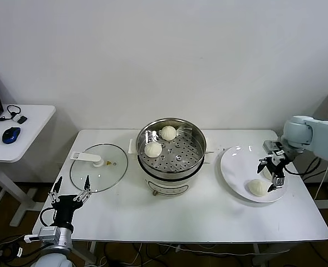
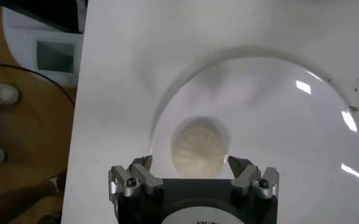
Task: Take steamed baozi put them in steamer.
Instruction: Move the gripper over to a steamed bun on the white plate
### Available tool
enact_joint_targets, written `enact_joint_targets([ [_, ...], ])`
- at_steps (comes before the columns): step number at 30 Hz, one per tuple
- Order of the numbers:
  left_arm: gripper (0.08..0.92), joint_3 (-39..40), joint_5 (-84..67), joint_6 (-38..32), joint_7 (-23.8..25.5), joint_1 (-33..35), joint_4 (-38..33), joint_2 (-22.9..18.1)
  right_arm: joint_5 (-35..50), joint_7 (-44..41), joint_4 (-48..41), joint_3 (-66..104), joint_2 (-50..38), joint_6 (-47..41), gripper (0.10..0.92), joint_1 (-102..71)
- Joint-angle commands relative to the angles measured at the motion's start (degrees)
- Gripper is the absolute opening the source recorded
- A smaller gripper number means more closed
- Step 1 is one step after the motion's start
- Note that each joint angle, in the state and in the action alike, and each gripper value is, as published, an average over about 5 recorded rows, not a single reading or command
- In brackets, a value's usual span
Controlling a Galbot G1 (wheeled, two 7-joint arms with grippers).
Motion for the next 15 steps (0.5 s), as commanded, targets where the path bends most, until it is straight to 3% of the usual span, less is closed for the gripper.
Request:
enact_joint_targets([
  [1,0.823,0.0,0.2,0.0,0.0,0.0,0.0,-0.1,-2.0,0.7,-1.7,4.6,-0.7,0.0,0.823,-5.9],
  [15,0.823,-0.1,0.1,0.2,0.1,-0.3,0.3,0.2,-3.3,1.1,-6.3,9.7,1.7,0.0,0.823,-10.7],
])
